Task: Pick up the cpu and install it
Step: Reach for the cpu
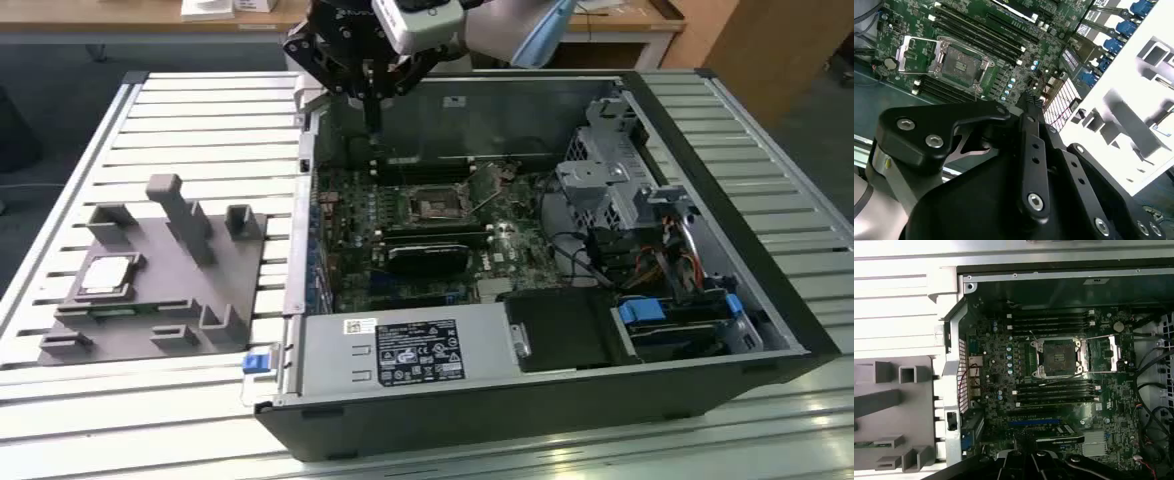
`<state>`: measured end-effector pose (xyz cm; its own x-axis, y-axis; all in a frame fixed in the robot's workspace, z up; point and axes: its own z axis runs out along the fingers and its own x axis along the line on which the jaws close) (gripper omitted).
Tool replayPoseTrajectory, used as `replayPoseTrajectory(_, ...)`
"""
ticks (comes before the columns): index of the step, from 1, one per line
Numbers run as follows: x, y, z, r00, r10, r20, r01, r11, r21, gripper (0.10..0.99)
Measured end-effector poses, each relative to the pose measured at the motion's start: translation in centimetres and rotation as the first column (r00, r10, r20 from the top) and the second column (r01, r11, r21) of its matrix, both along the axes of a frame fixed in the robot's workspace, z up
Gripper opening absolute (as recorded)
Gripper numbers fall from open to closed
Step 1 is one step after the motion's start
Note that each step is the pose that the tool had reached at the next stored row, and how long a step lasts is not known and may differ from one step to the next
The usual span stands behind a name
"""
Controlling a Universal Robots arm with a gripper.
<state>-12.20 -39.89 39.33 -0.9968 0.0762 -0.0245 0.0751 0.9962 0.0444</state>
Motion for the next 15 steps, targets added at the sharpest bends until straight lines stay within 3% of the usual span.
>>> replayPoseTrajectory(15, -0.54, 0.0, -0.02, 1.0, 0.0, 0.0, 0.0, 1.0, 0.0, 0.106)
